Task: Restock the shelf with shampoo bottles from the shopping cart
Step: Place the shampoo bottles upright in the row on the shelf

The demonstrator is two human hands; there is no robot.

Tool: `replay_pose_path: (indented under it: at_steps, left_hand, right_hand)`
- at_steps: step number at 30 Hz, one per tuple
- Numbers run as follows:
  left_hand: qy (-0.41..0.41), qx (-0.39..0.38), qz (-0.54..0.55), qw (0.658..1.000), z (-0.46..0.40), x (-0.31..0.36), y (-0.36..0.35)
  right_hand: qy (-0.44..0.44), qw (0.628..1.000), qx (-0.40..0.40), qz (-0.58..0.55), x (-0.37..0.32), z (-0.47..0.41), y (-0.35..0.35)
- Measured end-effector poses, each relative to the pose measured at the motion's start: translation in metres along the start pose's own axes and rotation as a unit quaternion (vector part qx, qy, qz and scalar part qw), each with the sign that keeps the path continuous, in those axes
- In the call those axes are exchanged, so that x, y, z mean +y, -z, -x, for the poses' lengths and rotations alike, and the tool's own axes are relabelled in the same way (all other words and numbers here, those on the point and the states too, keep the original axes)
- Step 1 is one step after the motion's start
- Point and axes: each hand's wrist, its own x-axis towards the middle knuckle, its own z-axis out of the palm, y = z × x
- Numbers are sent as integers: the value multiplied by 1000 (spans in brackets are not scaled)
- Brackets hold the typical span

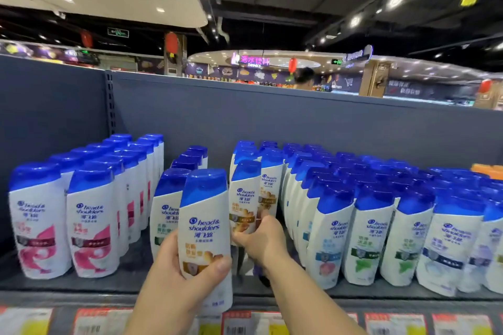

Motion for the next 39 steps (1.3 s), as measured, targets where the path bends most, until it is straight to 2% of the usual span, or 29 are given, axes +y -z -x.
replay_pose_path:
  at_steps: [8,16,17,19,21,23,25,27,29,31,32,35,39]
  left_hand:
    - [33,-31,-50,998,1,5,0]
    - [44,-56,-35,997,-9,-3,-2]
    - [43,-62,-35,997,-9,-5,-2]
    - [38,-72,-32,996,-12,-9,-4]
    - [42,-70,-26,996,-19,-16,-10]
    - [53,-71,-15,996,-28,-21,-20]
    - [62,-88,0,994,-37,-22,-33]
    - [74,-101,9,992,-45,-25,-42]
    - [87,-101,20,991,-51,-28,-45]
    - [87,-95,11,992,-55,-30,-43]
    - [84,-93,2,992,-55,-29,-41]
    - [61,-98,-48,992,-56,-29,-37]
    - [29,-104,-126,986,-57,-29,-37]
  right_hand:
    - [-15,1000,1,0,-6,-20,2]
    - [-25,1000,-3,-1,-22,-8,2]
    - [-6,1000,7,-8,-28,4,7]
    - [77,994,81,-5,-53,36,30]
    - [229,958,173,10,-102,65,66]
    - [319,923,193,97,-148,62,100]
    - [304,898,153,280,-180,28,120]
    - [244,839,76,481,-185,-16,129]
    - [197,790,-27,581,-175,-47,130]
    - [162,784,-110,589,-157,-66,127]
    - [158,779,-126,594,-149,-73,125]
    - [177,765,-113,608,-140,-90,119]
    - [201,784,-128,574,-142,-99,123]
